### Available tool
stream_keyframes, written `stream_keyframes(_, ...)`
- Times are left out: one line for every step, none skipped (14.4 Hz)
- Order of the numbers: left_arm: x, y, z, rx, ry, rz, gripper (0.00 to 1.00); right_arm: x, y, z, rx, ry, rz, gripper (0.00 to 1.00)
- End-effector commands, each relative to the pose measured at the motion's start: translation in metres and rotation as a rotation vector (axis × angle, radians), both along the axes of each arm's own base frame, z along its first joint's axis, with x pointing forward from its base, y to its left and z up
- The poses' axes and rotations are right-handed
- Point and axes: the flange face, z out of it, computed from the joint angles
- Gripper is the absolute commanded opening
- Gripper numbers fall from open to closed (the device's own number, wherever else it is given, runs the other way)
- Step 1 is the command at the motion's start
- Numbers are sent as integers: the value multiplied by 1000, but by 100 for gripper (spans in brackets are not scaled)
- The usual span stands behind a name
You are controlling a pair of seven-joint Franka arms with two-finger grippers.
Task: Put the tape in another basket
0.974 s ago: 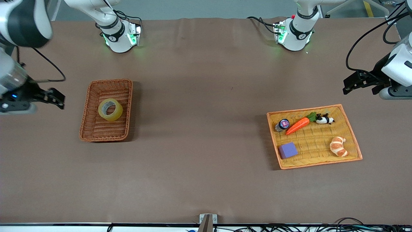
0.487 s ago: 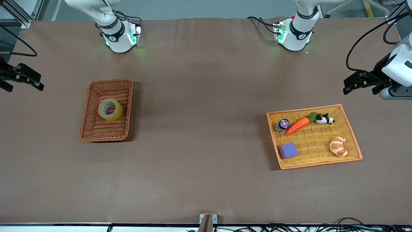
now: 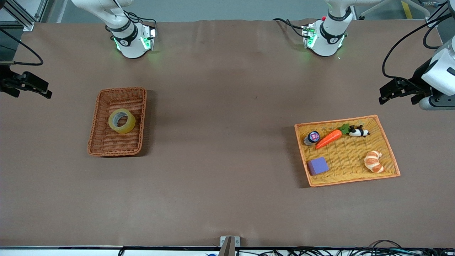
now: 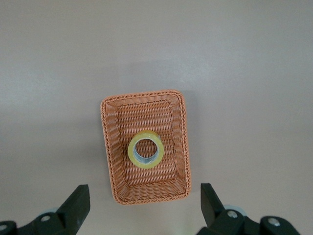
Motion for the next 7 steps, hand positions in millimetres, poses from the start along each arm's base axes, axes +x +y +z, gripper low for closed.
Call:
stream_keyframes(0, 0, 3, -15, 4, -7, 100, 1, 3, 4, -16, -8, -13, 100)
stream_keyframes(0, 0, 3, -15, 4, -7, 100, 1, 4, 4, -16, -10, -11, 100)
stream_keyframes(0, 0, 3, -15, 3, -1, 100, 1, 6, 4, -14, -10, -10, 100)
stream_keyframes(1, -1, 2, -15, 6, -1, 100, 1, 6, 4, -14, -8, -10, 100)
stream_keyframes(0, -3, 2, -15, 6, -3, 100, 1, 6, 3, -14, -7, -10, 100)
stream_keyframes(0, -5, 2, -15, 6, -6, 100, 1, 6, 3, -11, -8, -11, 100)
stream_keyframes(1, -6, 1, -15, 8, -7, 100, 1, 7, 4, -4, -10, -14, 100)
